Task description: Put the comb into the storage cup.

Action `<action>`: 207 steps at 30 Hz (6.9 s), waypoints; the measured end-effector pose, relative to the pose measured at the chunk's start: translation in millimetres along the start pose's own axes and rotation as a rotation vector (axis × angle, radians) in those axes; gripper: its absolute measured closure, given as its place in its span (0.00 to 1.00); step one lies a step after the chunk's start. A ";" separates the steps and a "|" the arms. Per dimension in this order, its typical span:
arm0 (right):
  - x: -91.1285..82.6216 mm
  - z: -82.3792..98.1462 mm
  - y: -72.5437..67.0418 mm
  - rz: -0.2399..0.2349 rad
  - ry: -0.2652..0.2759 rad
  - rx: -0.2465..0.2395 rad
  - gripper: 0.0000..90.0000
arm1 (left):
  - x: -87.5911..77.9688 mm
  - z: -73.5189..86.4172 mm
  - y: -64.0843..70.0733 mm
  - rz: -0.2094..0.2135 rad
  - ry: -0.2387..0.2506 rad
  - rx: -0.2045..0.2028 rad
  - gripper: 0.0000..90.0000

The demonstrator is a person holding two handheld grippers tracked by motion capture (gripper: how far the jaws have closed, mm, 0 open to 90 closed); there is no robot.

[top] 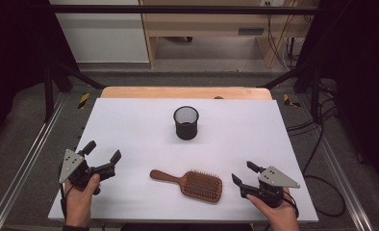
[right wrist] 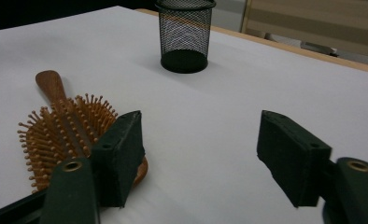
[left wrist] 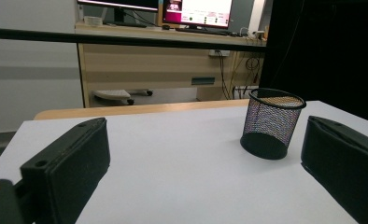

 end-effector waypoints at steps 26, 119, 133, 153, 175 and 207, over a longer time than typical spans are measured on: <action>4.6 13.1 -19.8 -0.156 -0.114 -0.094 1.00 | -0.4 0.7 -0.9 0.003 -0.005 -0.001 0.01; 83.5 8.7 -44.8 -0.240 -0.261 -0.179 1.00 | 1.8 2.8 -2.4 0.001 -0.027 0.003 0.02; 90.3 7.5 -44.2 -0.236 -0.251 -0.169 1.00 | 3.1 3.7 -1.0 0.004 -0.039 0.013 0.02; 62.3 -0.1 -21.0 -0.177 -0.142 -0.062 0.74 | 5.3 0.9 8.4 0.047 -0.091 0.013 0.02; 19.8 -5.8 36.4 -0.051 0.041 0.068 0.10 | 27.8 -15.4 71.4 0.227 -0.389 0.260 0.03; 23.3 -3.5 37.5 -0.035 0.023 0.061 0.09 | 56.8 16.0 119.7 0.468 -0.872 0.478 0.07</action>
Point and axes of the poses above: each handheld gripper's, and its own axes: x roughly forward along the jaws, z roughly out of its underside, y roughly to its right, the point moved 2 cm from there along x, roughly forward along the jaws, and after that the axes turned 2 degrees about y, right-handed, at the moved point
